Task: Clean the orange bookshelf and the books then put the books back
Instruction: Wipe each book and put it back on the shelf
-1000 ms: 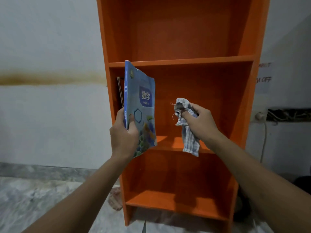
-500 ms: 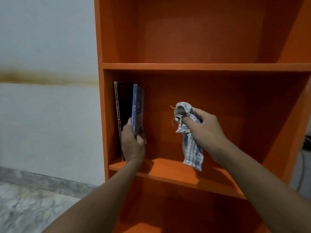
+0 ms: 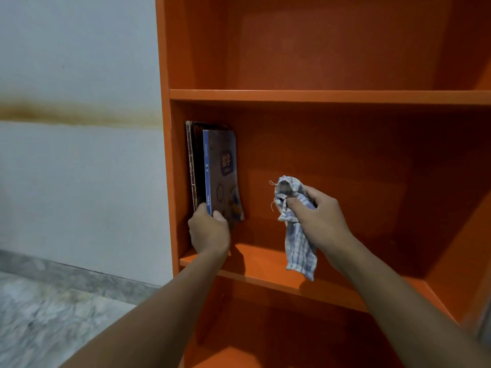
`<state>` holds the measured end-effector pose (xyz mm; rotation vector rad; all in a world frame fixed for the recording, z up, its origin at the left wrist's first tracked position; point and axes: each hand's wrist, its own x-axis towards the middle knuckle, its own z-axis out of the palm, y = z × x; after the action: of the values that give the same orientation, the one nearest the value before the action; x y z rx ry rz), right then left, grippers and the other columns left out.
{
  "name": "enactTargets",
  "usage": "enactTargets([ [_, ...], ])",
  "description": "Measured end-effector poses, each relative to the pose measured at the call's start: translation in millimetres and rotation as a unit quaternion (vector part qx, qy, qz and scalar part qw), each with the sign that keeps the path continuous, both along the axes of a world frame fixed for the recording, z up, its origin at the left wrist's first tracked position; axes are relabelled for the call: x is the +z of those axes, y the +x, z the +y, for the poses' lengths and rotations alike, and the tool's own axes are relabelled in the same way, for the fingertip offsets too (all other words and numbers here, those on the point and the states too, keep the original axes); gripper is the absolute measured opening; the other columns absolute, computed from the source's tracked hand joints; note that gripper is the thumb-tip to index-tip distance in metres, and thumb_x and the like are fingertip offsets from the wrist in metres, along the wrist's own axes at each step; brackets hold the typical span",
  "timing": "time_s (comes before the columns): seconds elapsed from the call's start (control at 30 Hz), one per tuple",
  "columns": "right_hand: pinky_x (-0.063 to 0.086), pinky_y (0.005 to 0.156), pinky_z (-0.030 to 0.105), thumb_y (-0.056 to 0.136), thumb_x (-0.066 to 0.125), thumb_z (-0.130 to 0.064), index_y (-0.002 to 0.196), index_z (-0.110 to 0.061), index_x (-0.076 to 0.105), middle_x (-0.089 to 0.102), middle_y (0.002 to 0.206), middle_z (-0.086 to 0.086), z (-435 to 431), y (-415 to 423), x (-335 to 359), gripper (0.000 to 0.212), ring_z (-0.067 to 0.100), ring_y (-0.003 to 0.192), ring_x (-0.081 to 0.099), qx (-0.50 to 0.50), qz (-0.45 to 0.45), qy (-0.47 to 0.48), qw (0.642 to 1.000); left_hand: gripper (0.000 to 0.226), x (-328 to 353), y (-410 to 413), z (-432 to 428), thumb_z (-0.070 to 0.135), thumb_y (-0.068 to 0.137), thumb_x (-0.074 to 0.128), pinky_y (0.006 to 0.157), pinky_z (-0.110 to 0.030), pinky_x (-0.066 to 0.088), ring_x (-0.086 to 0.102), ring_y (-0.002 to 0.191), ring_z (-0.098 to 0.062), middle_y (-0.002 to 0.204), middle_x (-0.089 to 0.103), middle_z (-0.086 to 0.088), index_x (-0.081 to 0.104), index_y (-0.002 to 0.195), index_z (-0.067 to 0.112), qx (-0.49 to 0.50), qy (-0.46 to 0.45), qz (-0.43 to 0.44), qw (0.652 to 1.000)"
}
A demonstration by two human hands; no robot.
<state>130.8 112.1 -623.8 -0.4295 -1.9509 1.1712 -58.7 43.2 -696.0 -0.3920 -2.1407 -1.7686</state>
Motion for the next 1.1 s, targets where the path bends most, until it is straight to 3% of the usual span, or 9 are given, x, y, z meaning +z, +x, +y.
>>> enactTargets([
  [0.17,0.055,0.063,0.022,0.089,0.069,-0.023,0.110,-0.027,0.061,0.071,0.093,-0.009,-8,-4,-10,0.022,0.004,0.075,0.070,-0.041,0.001,-0.027,0.999,0.030,6,2,-21,0.021,0.097,0.056,0.077,-0.041,0.060,0.068,0.093,-0.026,0.109,0.071,-0.010,0.066,0.121,0.006,-0.002,-0.022,0.009,1.000],
  [0.3,0.058,0.067,0.029,0.084,0.075,-0.025,0.099,-0.029,0.062,0.072,0.087,-0.007,-22,12,-23,0.020,0.004,0.071,0.070,-0.069,0.009,-0.028,0.997,0.034,6,12,-47,0.029,0.096,0.058,0.077,-0.040,0.060,0.068,0.091,-0.023,0.111,0.070,-0.007,0.064,0.123,0.010,-0.035,-0.057,0.033,0.997],
  [0.43,0.058,0.070,0.032,0.085,0.073,-0.026,0.099,-0.029,0.064,0.073,0.085,-0.007,-51,45,-58,0.017,0.006,0.072,0.070,-0.073,-0.007,-0.008,0.997,0.043,4,40,-78,0.032,0.094,0.061,0.083,-0.037,0.058,0.065,0.099,-0.020,0.116,0.068,-0.004,0.057,0.132,0.012,-0.136,-0.109,0.095,0.980],
  [0.63,0.057,0.064,0.025,0.086,0.070,-0.019,0.097,-0.028,0.065,0.073,0.080,-0.004,-106,107,-143,0.016,0.012,0.073,0.071,-0.071,-0.053,-0.034,0.995,0.029,-40,117,-129,0.032,0.095,0.060,0.071,-0.022,0.054,0.062,0.083,-0.008,0.097,0.066,0.004,0.067,0.117,0.014,-0.268,-0.182,0.172,0.930],
  [0.77,0.051,0.064,0.017,0.090,0.068,-0.023,0.115,-0.023,0.062,0.072,0.097,-0.006,-126,147,-231,0.025,0.004,0.079,0.068,-0.076,-0.097,-0.131,0.984,0.032,-124,158,-144,0.036,0.094,0.059,0.080,-0.032,0.055,0.066,0.091,-0.017,0.105,0.069,-0.002,0.066,0.118,0.016,-0.394,-0.295,0.040,0.870],
  [0.83,0.052,0.080,0.026,0.090,0.068,-0.034,0.125,-0.024,0.060,0.066,0.116,-0.008,-132,166,-283,0.037,0.007,0.098,0.065,-0.093,-0.147,-0.194,0.965,0.040,-183,179,-148,0.044,0.093,0.060,0.084,-0.037,0.053,0.064,0.095,-0.024,0.107,0.066,-0.003,0.062,0.121,0.016,-0.443,-0.361,-0.075,0.817],
  [0.9,0.051,0.086,0.032,0.087,0.070,-0.037,0.118,-0.023,0.066,0.067,0.115,-0.008,-140,184,-330,0.034,0.012,0.104,0.063,-0.110,-0.178,-0.232,0.950,0.044,-244,199,-157,0.049,0.091,0.059,0.091,-0.036,0.049,0.063,0.098,-0.027,0.108,0.065,-0.003,0.060,0.121,0.018,-0.454,-0.413,-0.151,0.775],
  [1.0,0.050,0.091,0.033,0.083,0.072,-0.046,0.121,-0.019,0.066,0.066,0.121,-0.004,-150,207,-381,0.047,0.016,0.110,0.062,-0.159,-0.214,-0.233,0.935,0.027,-319,230,-180,0.034,0.093,0.057,0.070,-0.026,0.050,0.059,0.079,-0.023,0.091,0.066,-0.005,0.067,0.103,0.010,-0.457,-0.440,-0.239,0.735],
  [1.1,0.044,0.090,0.023,0.087,0.068,-0.043,0.129,-0.019,0.060,0.060,0.125,-0.006,-156,228,-399,0.049,0.011,0.114,0.056,-0.219,-0.195,-0.169,0.941,0.020,-356,248,-194,0.022,0.095,0.056,0.059,-0.021,0.044,0.056,0.073,-0.016,0.091,0.065,-0.007,0.068,0.108,0.013,-0.450,-0.423,-0.273,0.738],
])
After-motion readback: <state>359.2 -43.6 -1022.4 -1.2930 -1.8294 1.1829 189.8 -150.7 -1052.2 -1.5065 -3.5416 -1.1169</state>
